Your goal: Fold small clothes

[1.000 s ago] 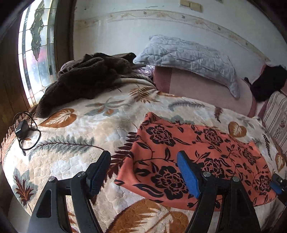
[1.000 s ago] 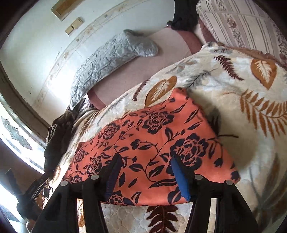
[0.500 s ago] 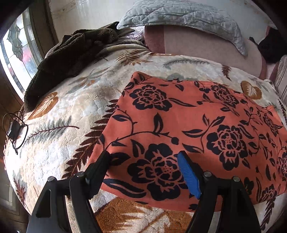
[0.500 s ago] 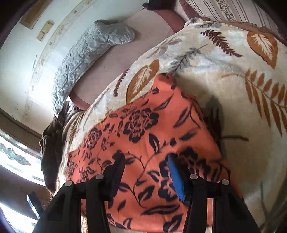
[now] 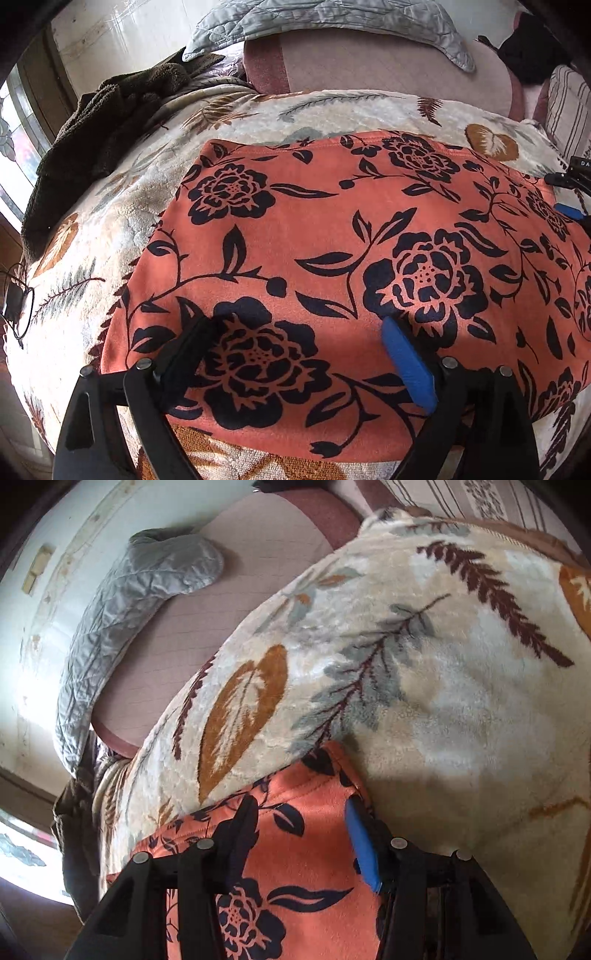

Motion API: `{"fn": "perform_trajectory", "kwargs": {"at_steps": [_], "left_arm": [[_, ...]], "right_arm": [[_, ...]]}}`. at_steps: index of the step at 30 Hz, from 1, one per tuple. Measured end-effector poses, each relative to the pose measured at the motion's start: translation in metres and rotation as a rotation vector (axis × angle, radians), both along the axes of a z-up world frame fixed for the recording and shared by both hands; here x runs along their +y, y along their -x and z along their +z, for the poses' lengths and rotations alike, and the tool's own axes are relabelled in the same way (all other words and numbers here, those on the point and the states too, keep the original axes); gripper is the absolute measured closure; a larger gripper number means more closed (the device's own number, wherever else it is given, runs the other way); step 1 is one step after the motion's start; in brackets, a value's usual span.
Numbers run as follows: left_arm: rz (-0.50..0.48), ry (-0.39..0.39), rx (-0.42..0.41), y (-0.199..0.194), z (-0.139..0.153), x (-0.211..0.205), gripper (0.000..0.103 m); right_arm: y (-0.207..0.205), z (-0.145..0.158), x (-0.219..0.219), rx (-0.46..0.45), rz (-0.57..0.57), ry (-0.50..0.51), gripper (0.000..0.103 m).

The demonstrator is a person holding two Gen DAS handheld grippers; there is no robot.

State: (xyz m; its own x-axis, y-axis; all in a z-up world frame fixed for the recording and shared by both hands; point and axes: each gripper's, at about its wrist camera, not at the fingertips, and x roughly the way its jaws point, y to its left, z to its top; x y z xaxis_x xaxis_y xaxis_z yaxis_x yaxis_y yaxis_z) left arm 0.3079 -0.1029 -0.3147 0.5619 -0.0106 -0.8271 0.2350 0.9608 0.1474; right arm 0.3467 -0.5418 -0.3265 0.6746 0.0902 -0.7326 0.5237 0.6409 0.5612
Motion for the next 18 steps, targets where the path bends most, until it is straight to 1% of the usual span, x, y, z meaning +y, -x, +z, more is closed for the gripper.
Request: {"fn": "perform_trajectory", "kwargs": {"at_steps": [2,4,6,8,10,12,13,14,16,18], "left_arm": [[0.008,-0.001,0.003,-0.001,0.000,0.000,0.006],[0.011,0.003,0.021,-0.003,0.001,0.001,0.006],[0.017,0.008,0.041,-0.004,0.004,0.002,0.006],[0.021,0.016,0.049,-0.004,0.007,0.002,0.006],[0.023,0.015,0.026,0.000,0.012,0.003,0.006],[0.035,-0.011,0.009,0.002,0.012,0.005,0.006],[0.043,-0.028,0.015,0.002,0.010,0.006,0.006],[0.044,-0.034,0.029,0.001,0.006,0.006,0.006],[0.039,-0.037,0.020,0.002,0.005,0.007,0.005],[0.031,-0.053,0.012,0.005,0.007,0.005,0.005]], "right_arm": [[0.004,0.006,-0.004,-0.026,-0.014,-0.012,0.050],[0.011,0.020,0.000,-0.085,-0.010,-0.007,0.048],[0.017,0.033,0.010,-0.137,0.036,-0.022,0.048],[0.024,0.041,0.022,-0.154,0.077,-0.031,0.048],[0.029,0.038,0.031,-0.136,0.105,-0.062,0.048],[0.031,0.022,0.037,-0.057,0.100,-0.104,0.048],[0.033,0.012,0.039,-0.015,0.097,-0.127,0.048],[0.034,0.006,0.040,-0.002,0.101,-0.139,0.048],[0.042,0.014,0.046,-0.007,0.102,-0.109,0.048],[0.052,0.025,0.052,-0.050,0.119,-0.102,0.047]]}}
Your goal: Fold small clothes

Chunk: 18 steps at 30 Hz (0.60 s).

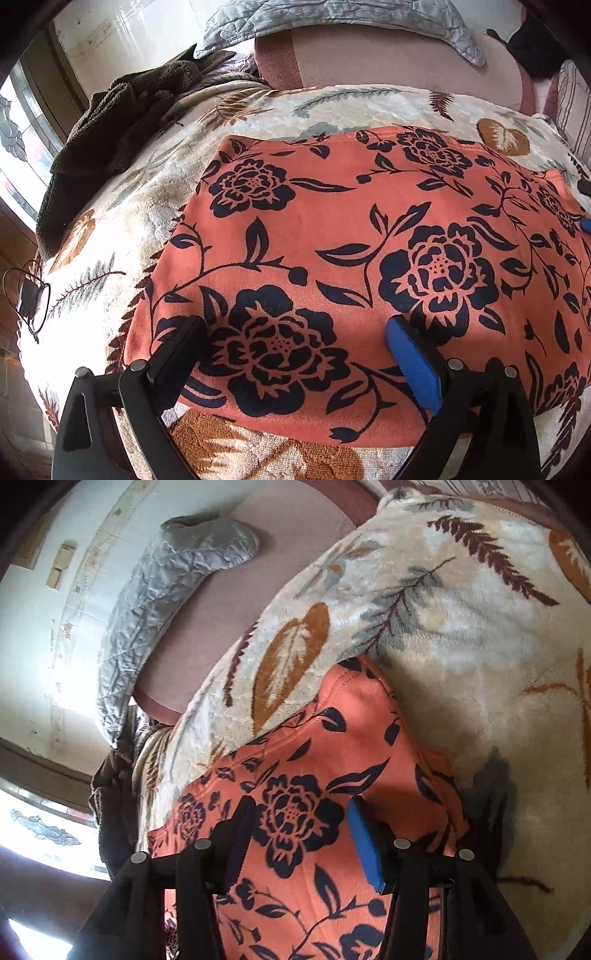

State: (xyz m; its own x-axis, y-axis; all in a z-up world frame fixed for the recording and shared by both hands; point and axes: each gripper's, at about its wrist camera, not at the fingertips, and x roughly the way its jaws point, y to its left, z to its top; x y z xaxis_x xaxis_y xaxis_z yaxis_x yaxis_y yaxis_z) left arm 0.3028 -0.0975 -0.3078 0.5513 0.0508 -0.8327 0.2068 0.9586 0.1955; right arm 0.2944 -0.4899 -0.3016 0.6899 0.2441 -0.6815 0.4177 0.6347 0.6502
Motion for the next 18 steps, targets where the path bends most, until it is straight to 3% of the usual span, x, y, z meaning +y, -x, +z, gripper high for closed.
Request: {"fn": "perform_trajectory", "kwargs": {"at_steps": [5,10,14,16,18], "left_arm": [[0.007,0.035,-0.030,0.004,0.012,0.005,0.005],[0.056,0.068,-0.073,0.004,0.022,0.018,0.005],[0.098,0.033,-0.069,0.000,0.018,0.023,0.005],[0.125,-0.012,-0.043,-0.004,0.010,0.025,0.005],[0.140,-0.043,0.021,-0.010,-0.006,0.027,0.005]], "right_arm": [[0.043,0.013,0.015,-0.072,0.031,-0.069,0.046],[0.089,0.005,0.031,-0.097,0.067,-0.170,0.043],[0.112,-0.005,0.043,-0.125,0.095,-0.231,0.043],[0.114,-0.010,0.045,-0.106,0.095,-0.217,0.043],[0.111,-0.025,0.042,-0.022,0.086,-0.227,0.045]]}}
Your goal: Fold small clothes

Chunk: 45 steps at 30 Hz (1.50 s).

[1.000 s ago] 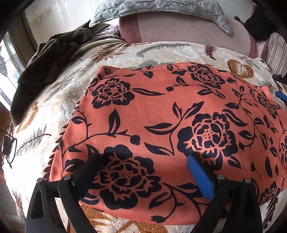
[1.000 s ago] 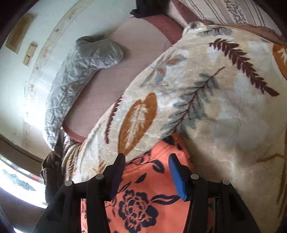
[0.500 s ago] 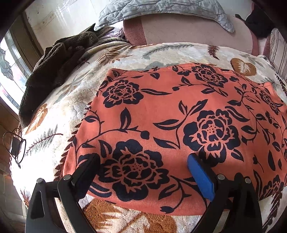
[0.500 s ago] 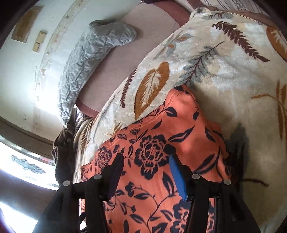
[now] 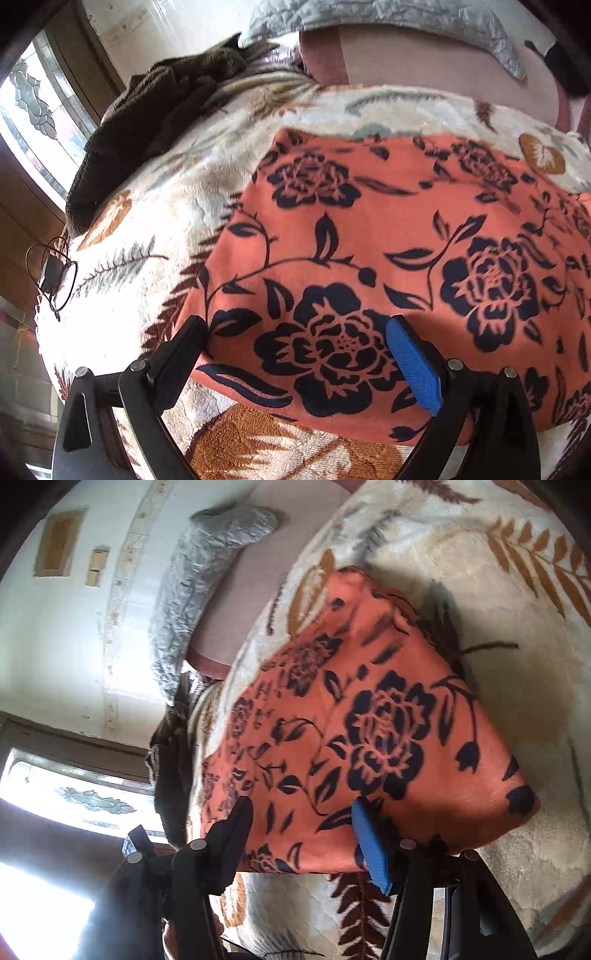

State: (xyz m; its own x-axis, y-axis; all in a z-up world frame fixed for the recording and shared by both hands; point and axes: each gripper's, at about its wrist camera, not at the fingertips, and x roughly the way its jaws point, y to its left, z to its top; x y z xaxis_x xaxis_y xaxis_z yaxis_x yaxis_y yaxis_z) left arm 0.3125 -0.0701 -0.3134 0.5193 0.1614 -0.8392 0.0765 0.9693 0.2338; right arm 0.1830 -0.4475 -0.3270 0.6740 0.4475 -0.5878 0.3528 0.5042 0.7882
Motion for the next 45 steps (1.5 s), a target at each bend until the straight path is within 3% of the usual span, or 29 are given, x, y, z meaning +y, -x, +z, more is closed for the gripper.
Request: {"fn": "perform_trajectory", "kwargs": {"at_steps": [2,5,9,14,20,26,29,34,37,38,41,43,45], "left_arm": [[0.005,0.015,-0.019,0.001,0.002,0.003,0.004],[-0.018,0.004,-0.020,0.002,0.005,0.001,0.004],[-0.032,0.089,-0.049,0.008,0.018,0.006,0.004],[-0.029,0.082,-0.071,0.009,0.024,0.008,0.004],[0.030,0.083,-0.064,0.003,0.024,0.026,0.004],[0.036,0.037,0.003,-0.007,0.006,0.034,0.004],[0.017,0.026,-0.004,-0.007,0.005,0.032,0.004],[0.003,0.015,-0.006,-0.007,0.005,0.029,0.004],[-0.001,0.013,-0.006,-0.007,0.006,0.027,0.004],[-0.002,0.014,-0.005,-0.007,0.006,0.026,0.004],[-0.002,0.021,0.000,-0.010,0.006,0.028,0.004],[-0.005,0.027,0.002,-0.010,0.006,0.028,0.004],[-0.008,0.034,0.005,-0.011,0.006,0.030,0.004]], "right_arm": [[0.001,-0.008,-0.003,0.009,-0.007,-0.036,0.045],[0.004,0.001,-0.001,-0.002,-0.001,-0.010,0.045],[0.014,0.008,0.003,-0.027,0.007,-0.024,0.043],[0.037,0.008,0.012,0.003,0.016,-0.040,0.037],[0.045,-0.010,0.000,0.059,-0.073,-0.071,0.036],[0.037,-0.031,-0.021,0.019,-0.221,-0.186,0.037],[0.034,-0.032,-0.023,-0.013,-0.263,-0.196,0.035],[0.030,-0.038,-0.030,-0.058,-0.289,-0.249,0.036],[0.021,-0.035,-0.028,-0.045,-0.262,-0.223,0.036],[0.019,-0.033,-0.027,-0.039,-0.268,-0.198,0.041],[0.016,-0.034,-0.023,-0.013,-0.293,-0.100,0.080],[0.017,-0.039,-0.025,-0.034,-0.320,-0.119,0.083],[0.014,-0.030,-0.021,-0.029,-0.312,-0.069,0.082]]}}
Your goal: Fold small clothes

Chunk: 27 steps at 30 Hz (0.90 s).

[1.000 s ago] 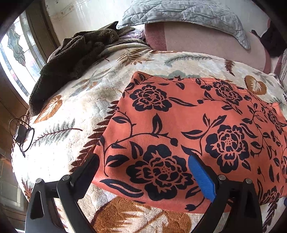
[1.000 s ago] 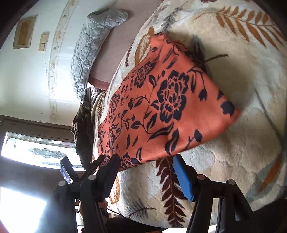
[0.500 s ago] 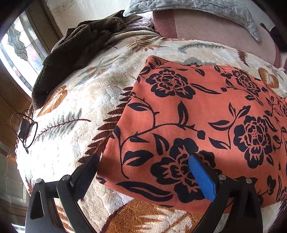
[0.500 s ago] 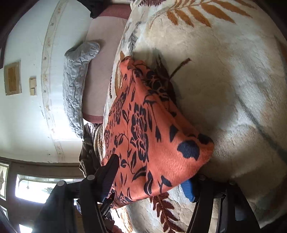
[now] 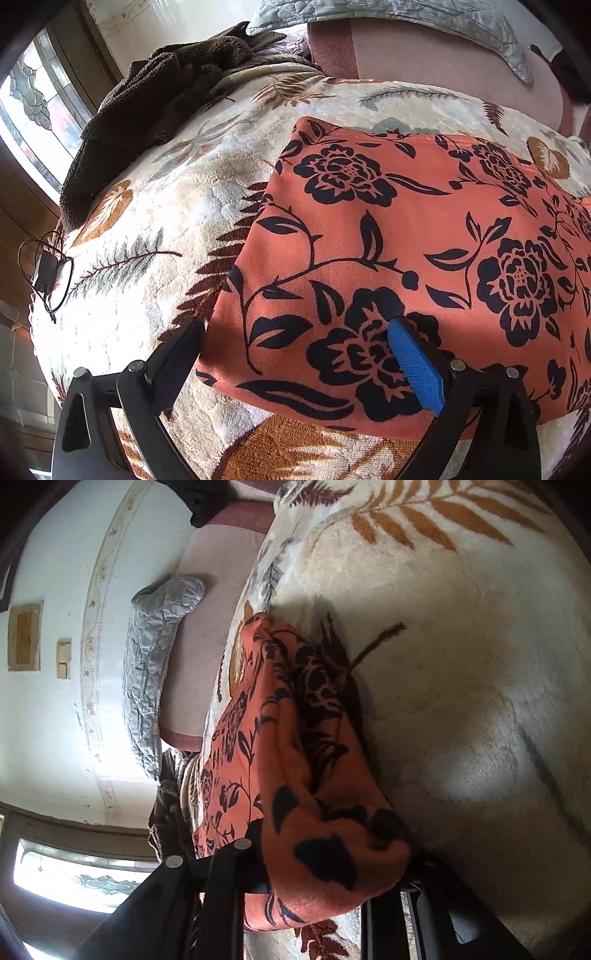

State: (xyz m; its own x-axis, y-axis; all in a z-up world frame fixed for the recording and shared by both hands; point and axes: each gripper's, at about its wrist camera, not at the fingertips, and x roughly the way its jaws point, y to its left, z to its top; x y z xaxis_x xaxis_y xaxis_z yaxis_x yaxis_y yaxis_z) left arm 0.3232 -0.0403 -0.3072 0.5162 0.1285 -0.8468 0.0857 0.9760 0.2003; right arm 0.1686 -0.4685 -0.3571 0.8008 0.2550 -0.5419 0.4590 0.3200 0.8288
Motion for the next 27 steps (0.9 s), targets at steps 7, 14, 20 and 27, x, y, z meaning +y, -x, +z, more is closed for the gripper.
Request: {"fn": "perform_trajectory", "kwargs": {"at_steps": [7,14,20,27], "left_arm": [[0.012,0.047,0.015,-0.002,0.006,0.011,0.004],[0.095,0.111,-0.042,-0.005,0.028,0.051,0.004],[0.251,0.104,-0.090,-0.008,0.040,0.123,0.004],[0.441,0.168,-0.075,-0.003,0.030,0.204,0.004]], "right_arm": [[-0.027,0.084,0.039,-0.083,0.121,0.271,0.082],[-0.068,0.144,0.125,-0.150,0.293,0.424,0.082],[-0.102,0.148,0.213,-0.197,0.445,0.403,0.082],[-0.150,0.084,0.311,-0.100,0.626,0.316,0.081]]}}
